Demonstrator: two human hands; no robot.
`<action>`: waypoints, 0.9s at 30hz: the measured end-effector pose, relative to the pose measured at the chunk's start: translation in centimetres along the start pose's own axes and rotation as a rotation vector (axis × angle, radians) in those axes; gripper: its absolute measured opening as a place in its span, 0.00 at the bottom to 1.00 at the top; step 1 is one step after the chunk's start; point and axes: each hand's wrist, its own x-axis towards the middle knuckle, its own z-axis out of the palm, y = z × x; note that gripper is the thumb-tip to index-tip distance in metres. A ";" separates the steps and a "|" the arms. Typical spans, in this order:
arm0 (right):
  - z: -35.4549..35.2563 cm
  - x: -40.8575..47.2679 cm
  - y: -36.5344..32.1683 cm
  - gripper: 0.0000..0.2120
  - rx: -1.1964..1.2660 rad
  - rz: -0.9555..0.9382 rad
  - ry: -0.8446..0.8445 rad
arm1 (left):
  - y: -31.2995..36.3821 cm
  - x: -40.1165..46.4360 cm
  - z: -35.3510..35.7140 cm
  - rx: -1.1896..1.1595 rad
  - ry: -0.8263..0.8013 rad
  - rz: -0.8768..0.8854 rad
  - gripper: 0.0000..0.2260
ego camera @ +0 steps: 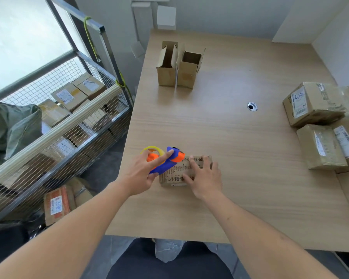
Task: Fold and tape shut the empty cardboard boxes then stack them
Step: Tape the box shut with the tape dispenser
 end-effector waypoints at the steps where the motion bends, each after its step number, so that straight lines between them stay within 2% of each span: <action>1: 0.2 0.0 0.3 0.33 0.012 -0.015 0.007 | 0.1 0.2 -0.2 0.034 -0.041 0.018 0.41; 6: 0.2 0.7 2.8 0.25 0.117 -0.111 0.049 | 0.4 1.3 0.0 0.090 -0.199 0.047 0.44; 11: -0.6 1.9 3.3 0.15 0.328 -0.203 0.259 | 0.6 2.3 -0.2 0.195 -0.251 0.076 0.44; 14: -1.3 2.2 2.9 0.22 0.629 -0.361 0.125 | 0.8 2.6 -0.4 0.218 -0.262 0.076 0.44; 16: -1.9 2.0 2.6 0.27 0.744 -0.396 0.033 | 0.8 2.6 -0.5 0.229 -0.261 0.080 0.45; 21: -2.1 2.6 2.8 0.36 0.791 -0.379 0.002 | 1.5 2.7 -0.9 0.261 -0.252 0.101 0.46; 27: -2.5 3.7 2.7 0.32 0.877 -0.325 -0.041 | 2.2 2.7 -1.2 0.317 -0.278 0.103 0.48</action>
